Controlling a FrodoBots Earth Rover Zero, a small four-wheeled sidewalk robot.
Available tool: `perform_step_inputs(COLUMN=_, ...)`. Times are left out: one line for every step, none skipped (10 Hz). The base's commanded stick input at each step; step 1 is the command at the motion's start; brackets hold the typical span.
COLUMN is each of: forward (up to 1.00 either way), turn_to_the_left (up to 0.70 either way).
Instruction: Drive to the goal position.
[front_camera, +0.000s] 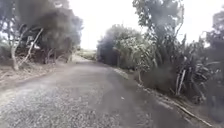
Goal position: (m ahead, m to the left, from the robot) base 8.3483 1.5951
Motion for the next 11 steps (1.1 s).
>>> perform_step_inputs(forward=0.70, turn_to_the_left=0.33)
perform_step_inputs(forward=0.70, turn_to_the_left=0.33)
perform_step_inputs(forward=0.70, turn_to_the_left=0.32)
perform_step_inputs(forward=0.70, turn_to_the_left=0.28)
perform_step_inputs(forward=0.70, turn_to_the_left=0.24)
perform_step_inputs(forward=0.70, turn_to_the_left=0.20)
perform_step_inputs(forward=0.70, turn_to_the_left=0.17)
perform_step_inputs(forward=0.70, turn_to_the_left=0.14)
perform_step_inputs(forward=0.70, turn_to_the_left=0.11)
perform_step_inputs(forward=0.70, turn_to_the_left=0.08)
perform_step_inputs(forward=0.70, turn_to_the_left=0.05)
